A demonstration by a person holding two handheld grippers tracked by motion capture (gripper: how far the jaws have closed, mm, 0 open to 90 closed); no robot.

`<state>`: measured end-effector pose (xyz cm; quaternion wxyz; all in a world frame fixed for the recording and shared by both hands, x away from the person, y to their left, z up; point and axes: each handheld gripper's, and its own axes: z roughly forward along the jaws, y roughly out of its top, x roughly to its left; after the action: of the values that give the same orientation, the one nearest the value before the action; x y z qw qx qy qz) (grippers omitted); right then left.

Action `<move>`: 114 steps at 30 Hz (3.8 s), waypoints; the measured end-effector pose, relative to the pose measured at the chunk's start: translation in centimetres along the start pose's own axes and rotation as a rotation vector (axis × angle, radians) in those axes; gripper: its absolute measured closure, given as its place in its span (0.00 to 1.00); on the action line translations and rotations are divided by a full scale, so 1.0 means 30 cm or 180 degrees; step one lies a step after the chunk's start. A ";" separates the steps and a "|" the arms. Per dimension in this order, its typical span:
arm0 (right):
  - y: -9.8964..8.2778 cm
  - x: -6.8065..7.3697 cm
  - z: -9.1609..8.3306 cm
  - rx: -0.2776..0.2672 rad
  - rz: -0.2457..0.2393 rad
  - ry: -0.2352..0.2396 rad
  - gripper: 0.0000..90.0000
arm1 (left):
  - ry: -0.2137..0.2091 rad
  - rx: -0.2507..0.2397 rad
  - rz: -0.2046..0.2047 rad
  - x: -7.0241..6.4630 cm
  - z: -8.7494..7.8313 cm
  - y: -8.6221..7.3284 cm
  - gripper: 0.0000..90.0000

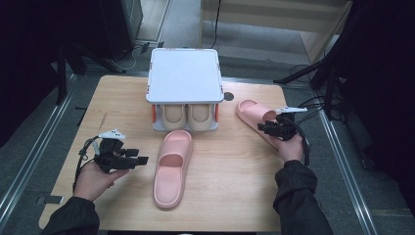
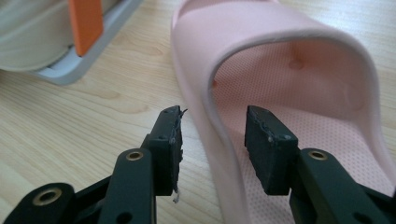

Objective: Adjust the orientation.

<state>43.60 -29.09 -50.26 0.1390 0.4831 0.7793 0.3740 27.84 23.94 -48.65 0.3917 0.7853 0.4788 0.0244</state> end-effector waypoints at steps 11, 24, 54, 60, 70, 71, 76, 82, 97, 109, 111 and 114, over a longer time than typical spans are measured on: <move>0.005 -0.010 0.048 -0.0026 0.0004 -0.0011 0.84 | 0.0028 0.0000 -0.0034 0.007 -0.003 -0.003 0.46; 0.053 0.035 -0.006 -0.0054 0.0111 -0.0136 0.96 | 0.0051 -0.0034 -0.0053 0.015 -0.010 0.004 0.46; -0.093 0.382 -0.202 -0.0020 -0.0262 0.0060 0.95 | -0.0178 -0.0051 0.0246 0.063 0.041 0.121 0.64; -0.125 0.473 -0.182 0.0059 -0.0334 0.0141 0.95 | -0.0206 0.0010 0.0281 0.054 0.066 0.132 0.60; -0.133 0.603 -0.092 0.0231 -0.0652 0.0281 0.95 | -0.0232 -0.0001 0.0341 0.043 0.068 0.130 0.60; -0.134 0.612 -0.085 0.0247 -0.0656 0.0293 0.95 | -0.0240 0.0009 0.0337 0.042 0.068 0.129 0.60; -0.143 0.640 -0.064 0.0305 -0.0726 0.0282 0.95 | -0.0223 0.0031 0.0390 0.038 0.067 0.125 0.60; -0.149 0.670 -0.056 0.0326 -0.0734 0.0284 0.95 | -0.0215 0.0005 0.0486 0.031 0.065 0.122 0.64; -0.159 0.727 -0.037 0.0278 -0.0784 0.0354 0.87 | -0.0222 0.0072 0.0599 0.020 0.077 0.118 0.67; -0.145 0.694 -0.107 0.0171 -0.0701 0.0509 0.92 | -0.0220 0.0095 0.0583 0.021 0.081 0.118 0.66; -0.149 0.699 -0.101 0.0224 -0.0749 0.0512 0.98 | -0.0214 0.0103 0.0597 0.019 0.083 0.118 0.66; -0.146 0.710 -0.091 0.0220 -0.0782 0.0546 0.99 | -0.0228 0.0094 0.0598 0.017 0.082 0.118 0.66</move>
<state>28.65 -13.18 -48.45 0.0999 0.3550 0.8540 0.3671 31.72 22.04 -48.28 0.3929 0.8328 0.3891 0.0258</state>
